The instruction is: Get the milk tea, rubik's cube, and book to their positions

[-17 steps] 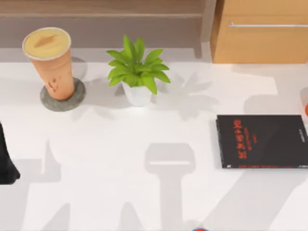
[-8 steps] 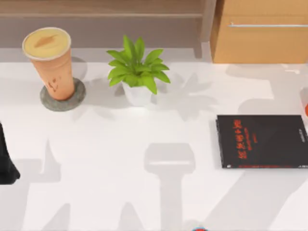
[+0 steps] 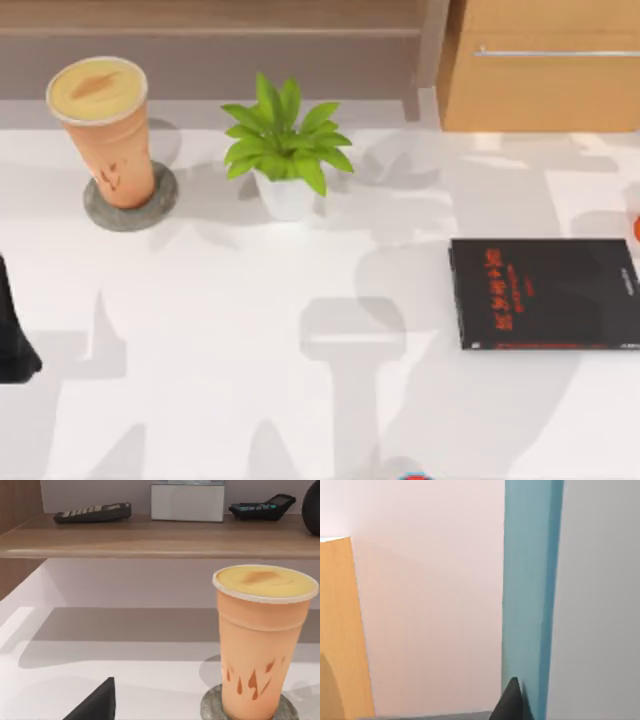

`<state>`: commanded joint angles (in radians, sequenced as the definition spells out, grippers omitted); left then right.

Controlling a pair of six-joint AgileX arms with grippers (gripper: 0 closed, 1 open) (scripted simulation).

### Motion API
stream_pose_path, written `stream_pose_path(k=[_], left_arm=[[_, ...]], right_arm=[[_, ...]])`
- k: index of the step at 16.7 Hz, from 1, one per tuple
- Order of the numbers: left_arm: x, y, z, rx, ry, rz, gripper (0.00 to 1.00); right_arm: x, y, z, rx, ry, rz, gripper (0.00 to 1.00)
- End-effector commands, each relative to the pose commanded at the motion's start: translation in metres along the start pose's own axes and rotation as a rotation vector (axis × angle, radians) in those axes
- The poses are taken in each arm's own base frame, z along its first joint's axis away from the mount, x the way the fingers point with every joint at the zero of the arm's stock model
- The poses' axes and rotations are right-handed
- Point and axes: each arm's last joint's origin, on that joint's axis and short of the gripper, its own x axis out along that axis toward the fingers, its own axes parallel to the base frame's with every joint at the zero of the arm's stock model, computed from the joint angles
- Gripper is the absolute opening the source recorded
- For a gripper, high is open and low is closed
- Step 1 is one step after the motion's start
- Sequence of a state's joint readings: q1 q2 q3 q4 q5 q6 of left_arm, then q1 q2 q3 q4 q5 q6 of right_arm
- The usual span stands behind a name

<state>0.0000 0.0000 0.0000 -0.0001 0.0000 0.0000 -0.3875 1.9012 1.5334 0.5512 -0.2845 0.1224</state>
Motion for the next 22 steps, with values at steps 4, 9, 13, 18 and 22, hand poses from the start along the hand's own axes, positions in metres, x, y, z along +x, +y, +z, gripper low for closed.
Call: stream_pose_path(k=[4,9,13,18,22], left_arm=[[0.0,0.0,0.0,0.0,0.0,0.0,1.0],[0.0,0.0,0.0,0.0,0.0,0.0,1.0],[0.0,0.0,0.0,0.0,0.0,0.0,1.0],[0.0,0.0,0.0,0.0,0.0,0.0,1.0],[0.0,0.0,0.0,0.0,0.0,0.0,1.0]], right_arm=[[-0.028,0.077,0.077,0.208,-0.215,0.04,0.0],[-0.085,0.177,0.096,0.71,-0.261,0.174,0.0],[-0.131,0.233,0.034,1.136,-0.055,0.173,0.0],[-0.2,0.265,-0.095,1.45,0.304,-0.087,0.0],[-0.264,0.256,-0.178,1.48,0.493,-0.364,0.0]])
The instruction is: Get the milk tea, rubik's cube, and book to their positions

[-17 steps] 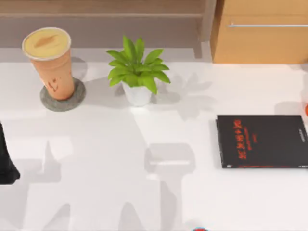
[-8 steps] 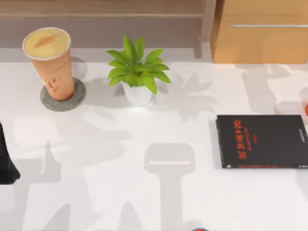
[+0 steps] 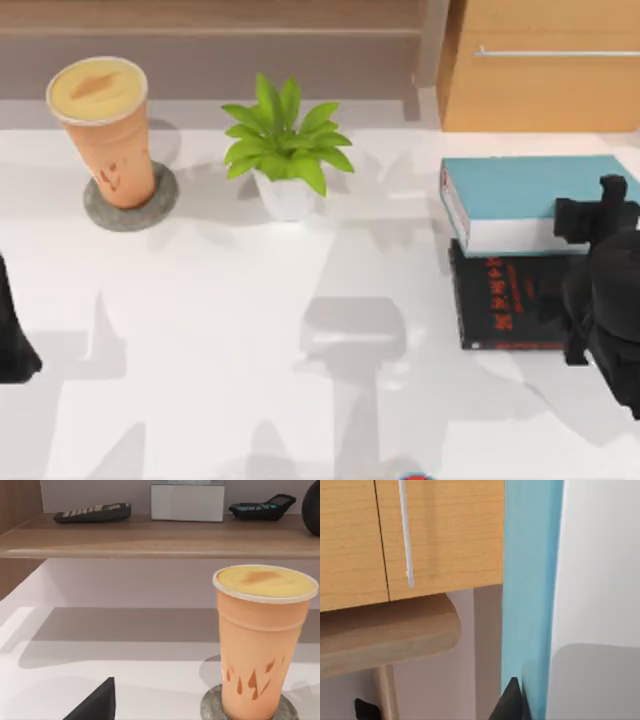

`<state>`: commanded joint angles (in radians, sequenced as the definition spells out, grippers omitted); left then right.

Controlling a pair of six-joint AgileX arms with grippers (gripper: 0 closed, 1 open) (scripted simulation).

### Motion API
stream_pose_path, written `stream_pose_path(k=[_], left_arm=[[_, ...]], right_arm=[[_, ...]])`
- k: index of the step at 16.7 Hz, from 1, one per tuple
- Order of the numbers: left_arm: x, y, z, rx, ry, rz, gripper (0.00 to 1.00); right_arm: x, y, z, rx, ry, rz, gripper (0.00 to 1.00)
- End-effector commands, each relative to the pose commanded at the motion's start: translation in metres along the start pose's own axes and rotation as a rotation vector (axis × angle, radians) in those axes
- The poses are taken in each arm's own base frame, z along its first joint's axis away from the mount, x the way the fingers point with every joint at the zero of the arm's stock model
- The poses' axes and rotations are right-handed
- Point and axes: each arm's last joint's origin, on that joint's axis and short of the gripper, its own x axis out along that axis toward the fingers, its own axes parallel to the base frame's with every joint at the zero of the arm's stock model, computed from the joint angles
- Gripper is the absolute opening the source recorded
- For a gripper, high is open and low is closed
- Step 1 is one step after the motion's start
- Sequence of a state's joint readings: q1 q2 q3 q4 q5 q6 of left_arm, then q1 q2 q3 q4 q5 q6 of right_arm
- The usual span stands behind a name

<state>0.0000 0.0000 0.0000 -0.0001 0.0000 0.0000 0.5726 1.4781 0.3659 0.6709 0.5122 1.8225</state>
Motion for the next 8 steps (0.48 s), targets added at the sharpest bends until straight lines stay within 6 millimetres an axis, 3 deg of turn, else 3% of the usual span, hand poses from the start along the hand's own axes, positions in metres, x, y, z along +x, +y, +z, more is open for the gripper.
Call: stream_pose_path(k=[3,8], left_arm=[[0.0,0.0,0.0,0.0,0.0,0.0,1.0],[0.0,0.0,0.0,0.0,0.0,0.0,1.0]], right_arm=[[-0.011,-0.042,0.008,0.006,-0.043,-0.125,0.0],[-0.013,-0.049,0.01,0.004,-0.051,-0.144,0.0]])
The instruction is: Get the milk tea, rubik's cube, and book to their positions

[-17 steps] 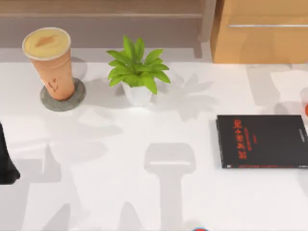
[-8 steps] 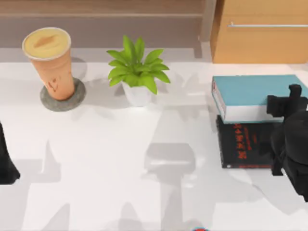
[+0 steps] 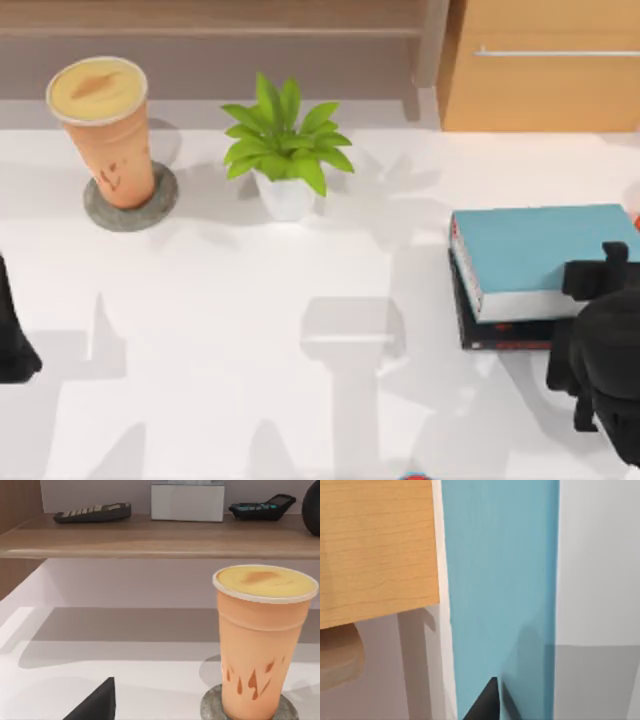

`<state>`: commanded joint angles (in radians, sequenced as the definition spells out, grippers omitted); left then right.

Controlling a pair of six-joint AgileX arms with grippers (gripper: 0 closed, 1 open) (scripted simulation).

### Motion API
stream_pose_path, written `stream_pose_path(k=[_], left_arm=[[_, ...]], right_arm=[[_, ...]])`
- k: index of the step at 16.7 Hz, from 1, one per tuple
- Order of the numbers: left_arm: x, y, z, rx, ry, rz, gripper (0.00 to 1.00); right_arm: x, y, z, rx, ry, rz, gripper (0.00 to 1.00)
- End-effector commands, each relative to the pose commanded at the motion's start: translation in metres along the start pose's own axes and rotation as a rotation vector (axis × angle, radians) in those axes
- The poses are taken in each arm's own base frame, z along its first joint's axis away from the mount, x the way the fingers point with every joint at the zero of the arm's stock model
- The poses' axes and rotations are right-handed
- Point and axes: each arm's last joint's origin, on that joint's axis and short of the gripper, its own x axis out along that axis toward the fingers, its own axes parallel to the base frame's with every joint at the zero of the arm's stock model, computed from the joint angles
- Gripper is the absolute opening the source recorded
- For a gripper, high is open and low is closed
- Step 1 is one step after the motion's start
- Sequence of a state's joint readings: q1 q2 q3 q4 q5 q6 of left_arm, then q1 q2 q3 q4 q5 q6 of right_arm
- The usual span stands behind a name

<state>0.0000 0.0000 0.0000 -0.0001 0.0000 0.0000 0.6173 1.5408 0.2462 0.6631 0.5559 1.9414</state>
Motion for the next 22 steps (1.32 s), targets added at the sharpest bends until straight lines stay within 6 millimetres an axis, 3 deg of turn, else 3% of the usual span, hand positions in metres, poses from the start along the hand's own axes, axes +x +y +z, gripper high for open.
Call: stream_pose_path(k=[9,22], left_arm=[[0.0,0.0,0.0,0.0,0.0,0.0,1.0],[0.0,0.0,0.0,0.0,0.0,0.0,1.0]], right_arm=[[0.005,0.0006,-0.0001,0.0,0.0,0.0,0.0],[0.005,0.0006,-0.0001,0.0,0.0,0.0,0.98]])
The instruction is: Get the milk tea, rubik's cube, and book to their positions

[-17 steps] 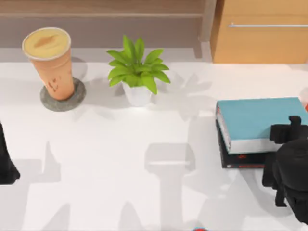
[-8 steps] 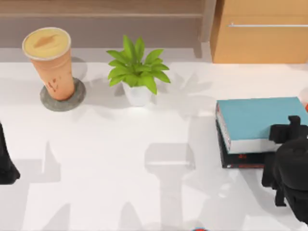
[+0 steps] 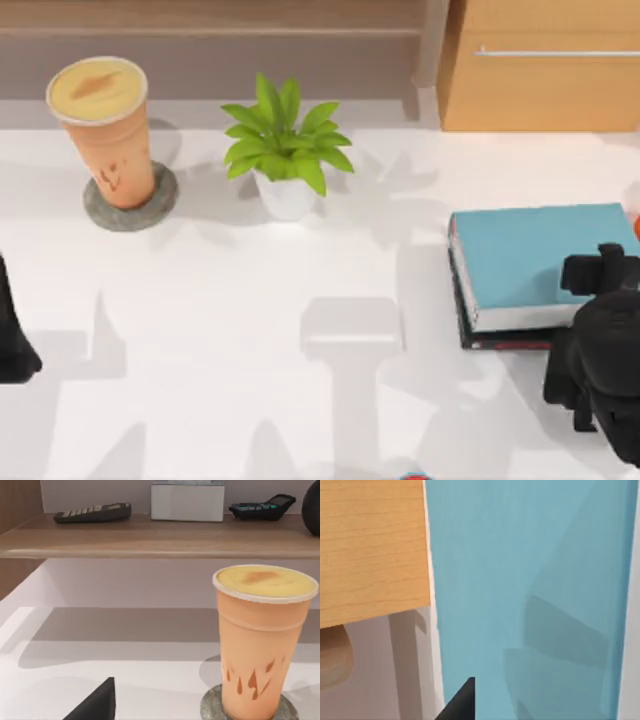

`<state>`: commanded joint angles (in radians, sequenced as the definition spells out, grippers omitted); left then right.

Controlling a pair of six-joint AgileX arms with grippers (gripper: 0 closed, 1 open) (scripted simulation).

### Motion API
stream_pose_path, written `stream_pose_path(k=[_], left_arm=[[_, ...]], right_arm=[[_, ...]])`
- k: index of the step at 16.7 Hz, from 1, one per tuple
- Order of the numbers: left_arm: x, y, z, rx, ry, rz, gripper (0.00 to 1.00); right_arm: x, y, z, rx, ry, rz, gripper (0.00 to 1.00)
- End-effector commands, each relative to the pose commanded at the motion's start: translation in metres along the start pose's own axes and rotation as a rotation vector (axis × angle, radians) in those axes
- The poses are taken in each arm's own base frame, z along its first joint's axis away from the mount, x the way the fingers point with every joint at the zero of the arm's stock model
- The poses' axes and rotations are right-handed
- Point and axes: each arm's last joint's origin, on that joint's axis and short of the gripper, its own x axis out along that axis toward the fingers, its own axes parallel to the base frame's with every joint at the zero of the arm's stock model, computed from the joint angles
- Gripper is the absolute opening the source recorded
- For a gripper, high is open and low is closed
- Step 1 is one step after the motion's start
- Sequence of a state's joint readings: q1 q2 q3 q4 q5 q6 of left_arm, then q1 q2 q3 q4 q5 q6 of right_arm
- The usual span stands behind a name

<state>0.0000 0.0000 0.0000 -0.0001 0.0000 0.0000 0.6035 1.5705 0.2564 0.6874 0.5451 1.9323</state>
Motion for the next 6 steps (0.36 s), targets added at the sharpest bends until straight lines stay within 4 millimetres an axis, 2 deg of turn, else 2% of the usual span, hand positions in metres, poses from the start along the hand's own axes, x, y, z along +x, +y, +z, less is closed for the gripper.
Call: stream_pose_path(k=[6], left_arm=[[0.0,0.0,0.0,0.0,0.0,0.0,1.0]], right_arm=[[0.0,0.0,0.0,0.0,0.0,0.0,1.0]])
